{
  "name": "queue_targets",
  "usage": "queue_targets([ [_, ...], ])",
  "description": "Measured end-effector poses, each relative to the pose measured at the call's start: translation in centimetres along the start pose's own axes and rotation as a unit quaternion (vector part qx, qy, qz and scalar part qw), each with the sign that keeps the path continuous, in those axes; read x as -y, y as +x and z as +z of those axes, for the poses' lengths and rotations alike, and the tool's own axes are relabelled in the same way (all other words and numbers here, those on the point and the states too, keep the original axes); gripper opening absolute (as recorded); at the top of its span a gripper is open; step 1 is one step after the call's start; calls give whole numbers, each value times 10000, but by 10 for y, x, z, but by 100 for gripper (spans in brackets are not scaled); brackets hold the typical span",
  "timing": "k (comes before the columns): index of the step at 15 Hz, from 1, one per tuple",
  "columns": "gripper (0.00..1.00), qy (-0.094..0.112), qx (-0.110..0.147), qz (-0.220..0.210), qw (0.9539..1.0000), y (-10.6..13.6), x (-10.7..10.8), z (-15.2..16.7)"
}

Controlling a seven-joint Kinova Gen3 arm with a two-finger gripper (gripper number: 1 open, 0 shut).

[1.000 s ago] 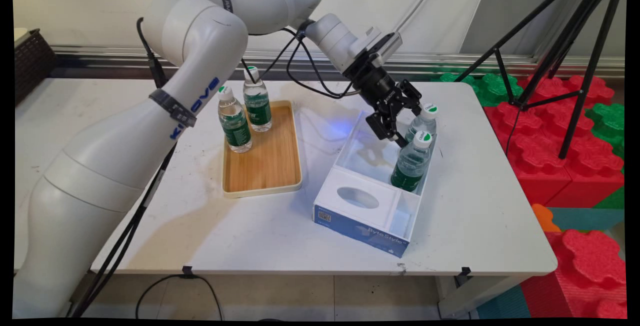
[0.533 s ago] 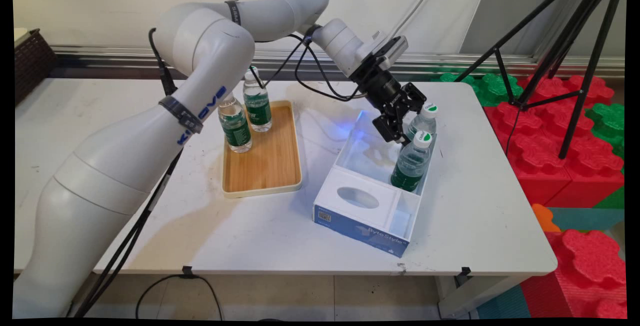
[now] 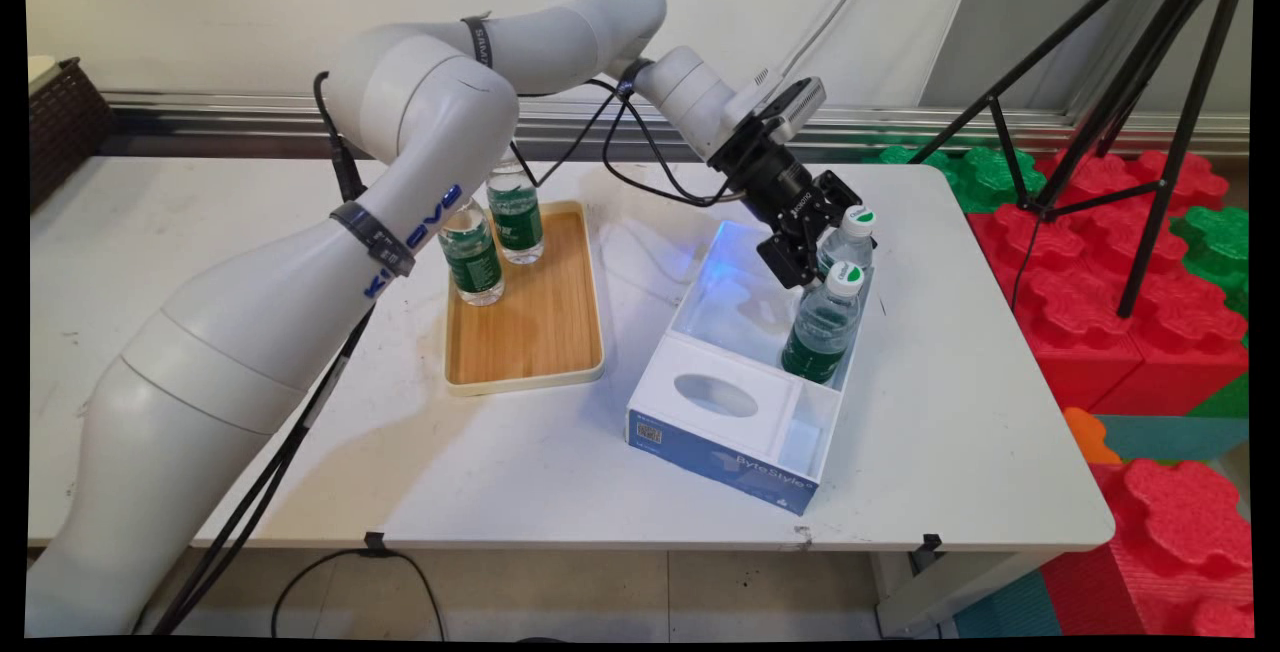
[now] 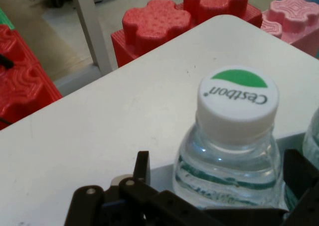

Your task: Pick up the green bottle from the white box, then place the picked object on the tray

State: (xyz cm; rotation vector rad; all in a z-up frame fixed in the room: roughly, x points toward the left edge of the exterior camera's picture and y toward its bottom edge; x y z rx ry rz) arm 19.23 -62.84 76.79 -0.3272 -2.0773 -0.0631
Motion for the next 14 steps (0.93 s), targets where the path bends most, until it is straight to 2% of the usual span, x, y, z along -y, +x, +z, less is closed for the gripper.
queue_targets([
  [4,100,27,-64,-63,10000,-1,3,4],
  [5,0,34,-77,-71,9999,-2,3,5],
  [14,0,98,-121,-129,9998,-1,4,3],
])
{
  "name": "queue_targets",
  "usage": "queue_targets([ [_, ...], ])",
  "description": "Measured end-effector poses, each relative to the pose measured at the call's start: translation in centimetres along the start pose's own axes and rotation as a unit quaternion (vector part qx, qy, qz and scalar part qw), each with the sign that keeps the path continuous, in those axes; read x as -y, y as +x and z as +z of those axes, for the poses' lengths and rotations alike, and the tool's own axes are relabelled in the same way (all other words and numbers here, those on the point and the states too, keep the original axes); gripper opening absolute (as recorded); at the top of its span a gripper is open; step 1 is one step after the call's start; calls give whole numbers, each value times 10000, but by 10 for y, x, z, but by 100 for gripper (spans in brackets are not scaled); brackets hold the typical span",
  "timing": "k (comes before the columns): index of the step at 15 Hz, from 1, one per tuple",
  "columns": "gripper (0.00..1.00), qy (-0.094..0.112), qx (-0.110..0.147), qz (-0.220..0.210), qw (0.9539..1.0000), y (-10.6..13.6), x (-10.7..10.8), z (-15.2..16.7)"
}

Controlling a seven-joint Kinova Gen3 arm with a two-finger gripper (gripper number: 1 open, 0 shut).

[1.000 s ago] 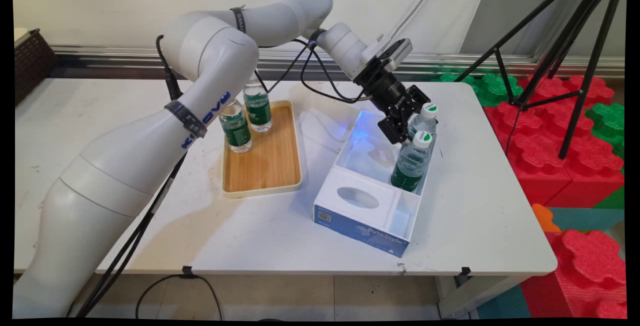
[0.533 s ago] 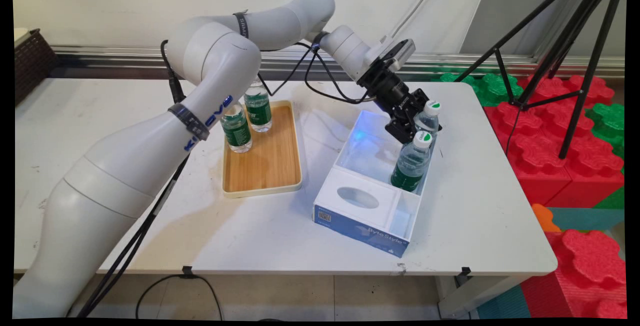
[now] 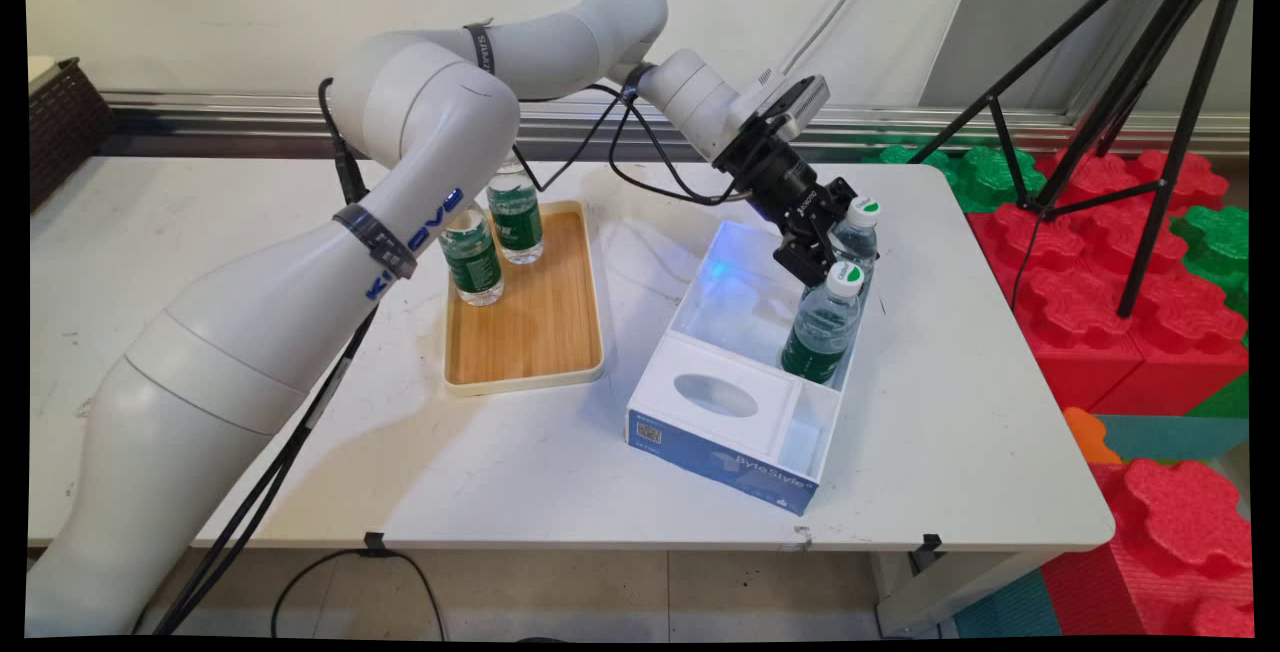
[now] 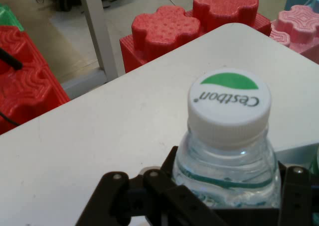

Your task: Place the picked object on the tray

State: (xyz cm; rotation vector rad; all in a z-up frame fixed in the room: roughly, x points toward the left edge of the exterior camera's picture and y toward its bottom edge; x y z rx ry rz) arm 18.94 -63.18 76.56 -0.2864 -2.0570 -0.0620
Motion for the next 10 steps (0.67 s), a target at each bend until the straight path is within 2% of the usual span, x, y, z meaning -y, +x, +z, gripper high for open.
queue_targets([
  [6,0,66,-39,113,9999,20,-7,-21],
  [10,0,147,-50,179,9997,48,-14,-48],
])
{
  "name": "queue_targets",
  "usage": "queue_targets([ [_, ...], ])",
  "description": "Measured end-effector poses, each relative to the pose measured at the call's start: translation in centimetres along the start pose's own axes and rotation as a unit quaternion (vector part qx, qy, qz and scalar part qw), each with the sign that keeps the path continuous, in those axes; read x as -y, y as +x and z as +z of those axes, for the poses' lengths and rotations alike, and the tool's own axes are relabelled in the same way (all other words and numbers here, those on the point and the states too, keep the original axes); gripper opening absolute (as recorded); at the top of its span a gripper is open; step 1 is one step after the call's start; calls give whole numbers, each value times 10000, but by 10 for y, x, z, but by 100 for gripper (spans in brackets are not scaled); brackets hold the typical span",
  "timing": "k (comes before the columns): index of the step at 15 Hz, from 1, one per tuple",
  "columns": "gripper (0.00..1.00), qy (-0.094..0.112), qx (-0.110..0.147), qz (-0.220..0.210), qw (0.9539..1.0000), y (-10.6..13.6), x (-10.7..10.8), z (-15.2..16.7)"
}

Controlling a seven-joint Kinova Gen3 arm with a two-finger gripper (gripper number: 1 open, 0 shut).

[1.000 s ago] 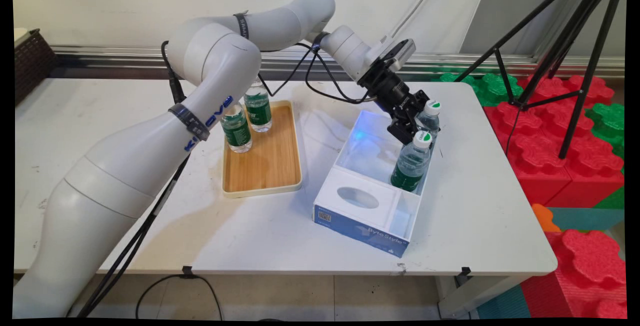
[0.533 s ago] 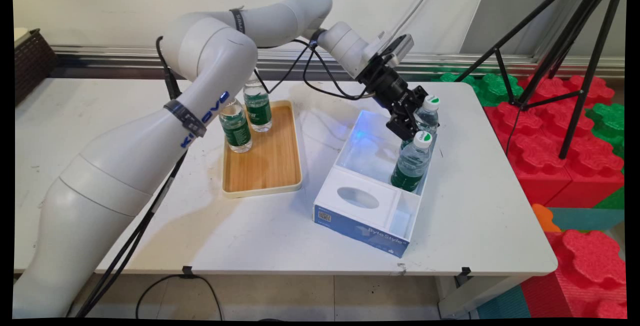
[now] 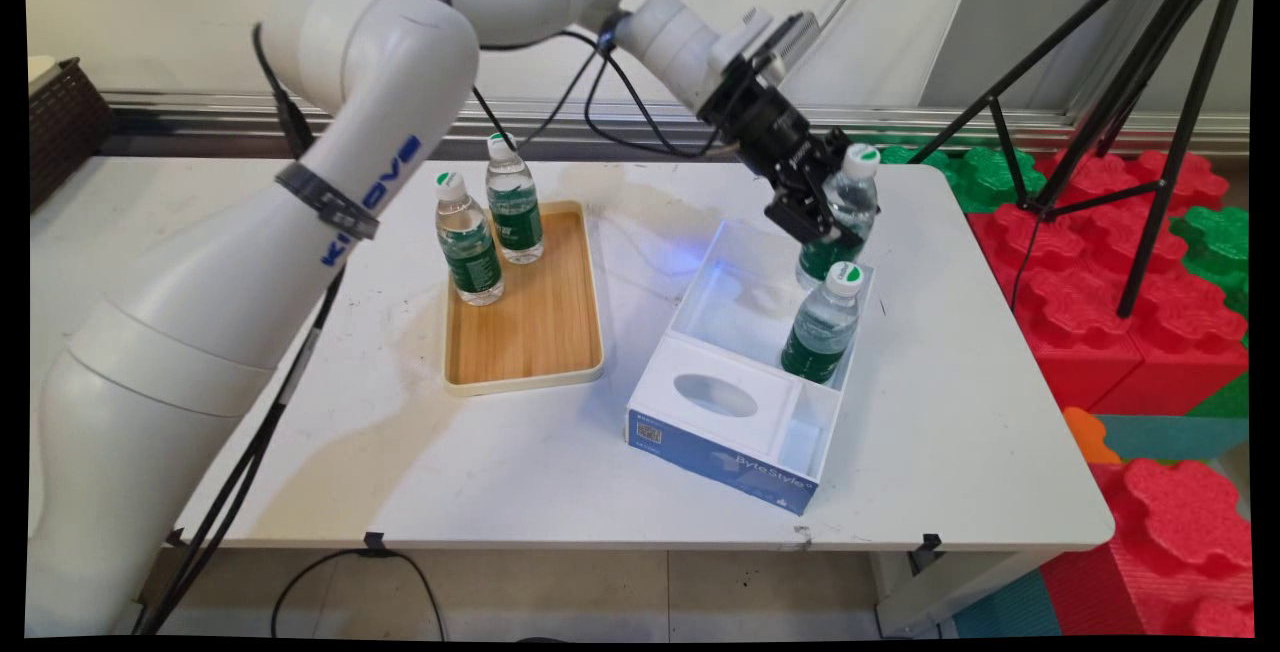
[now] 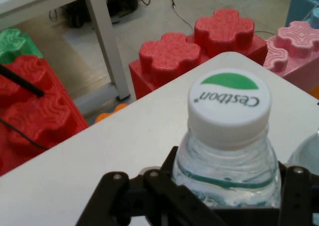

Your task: Place the picked object on the tray

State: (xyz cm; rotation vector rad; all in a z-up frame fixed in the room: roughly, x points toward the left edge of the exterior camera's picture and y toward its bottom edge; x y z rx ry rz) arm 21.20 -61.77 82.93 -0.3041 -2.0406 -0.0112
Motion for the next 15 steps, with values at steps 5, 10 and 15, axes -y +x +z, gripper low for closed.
queue_targets([
  [5,0,277,75,28,9996,34,-7,-39],
  [10,0,868,233,-137,9959,83,-30,-88],
  [15,0,1424,272,-695,9870,122,-75,-125],
])
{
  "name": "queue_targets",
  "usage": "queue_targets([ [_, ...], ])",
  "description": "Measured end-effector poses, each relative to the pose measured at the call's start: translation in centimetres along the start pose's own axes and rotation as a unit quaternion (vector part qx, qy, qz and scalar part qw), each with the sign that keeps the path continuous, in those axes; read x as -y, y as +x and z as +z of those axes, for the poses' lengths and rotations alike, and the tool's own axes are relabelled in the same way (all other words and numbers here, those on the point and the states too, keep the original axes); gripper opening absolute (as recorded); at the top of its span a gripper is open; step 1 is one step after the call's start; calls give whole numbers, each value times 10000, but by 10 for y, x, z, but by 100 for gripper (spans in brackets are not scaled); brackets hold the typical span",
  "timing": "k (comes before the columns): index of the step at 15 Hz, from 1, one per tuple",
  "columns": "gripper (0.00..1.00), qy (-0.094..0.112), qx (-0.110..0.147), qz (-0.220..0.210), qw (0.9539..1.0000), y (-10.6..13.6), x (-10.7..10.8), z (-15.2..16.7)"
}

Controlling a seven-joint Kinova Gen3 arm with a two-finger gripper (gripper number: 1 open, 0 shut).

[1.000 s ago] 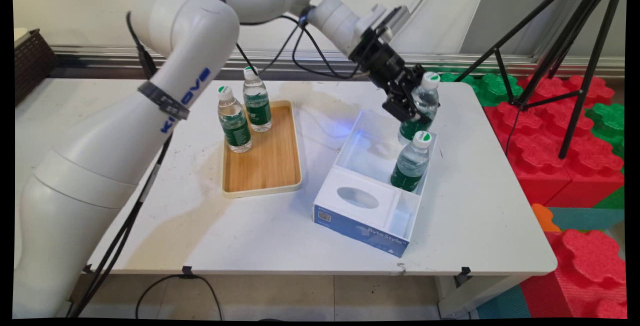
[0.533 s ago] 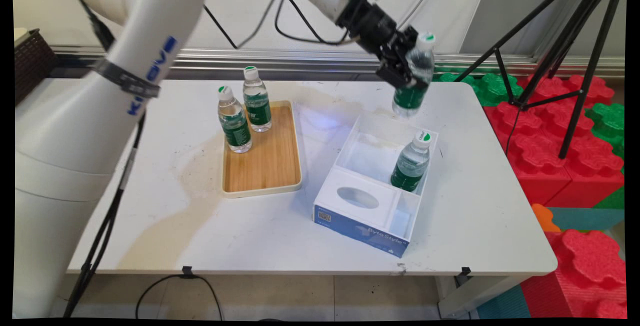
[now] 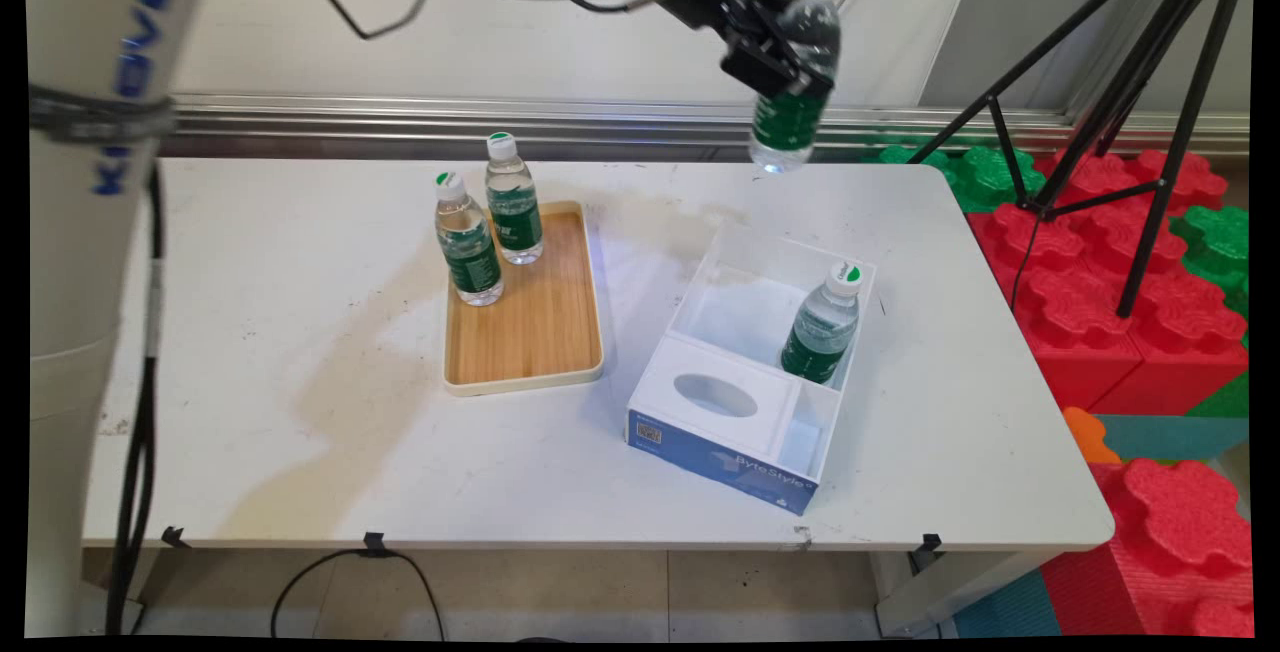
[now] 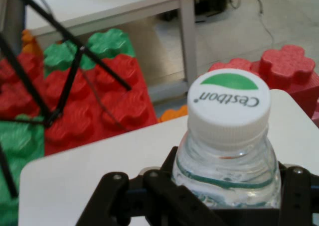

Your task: Place the picked object on the tray

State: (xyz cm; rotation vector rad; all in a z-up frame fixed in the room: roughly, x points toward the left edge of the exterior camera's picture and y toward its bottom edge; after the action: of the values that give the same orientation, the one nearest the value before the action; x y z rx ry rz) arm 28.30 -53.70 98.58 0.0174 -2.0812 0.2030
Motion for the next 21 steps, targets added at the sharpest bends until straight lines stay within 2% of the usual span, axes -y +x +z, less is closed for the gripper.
queue_targets([
  [3,0,322,172,-383,9986,5,-18,-28],
  [5,0,602,330,-694,9952,7,-35,-55],
  [7,0,878,478,-939,9905,6,-51,-81],
  [13,0,1420,719,-1393,9774,-6,-88,-133],
  [17,0,1699,748,-1630,9690,-17,-112,-150],
  [21,0,1941,747,-1911,9593,-34,-141,-150],
])
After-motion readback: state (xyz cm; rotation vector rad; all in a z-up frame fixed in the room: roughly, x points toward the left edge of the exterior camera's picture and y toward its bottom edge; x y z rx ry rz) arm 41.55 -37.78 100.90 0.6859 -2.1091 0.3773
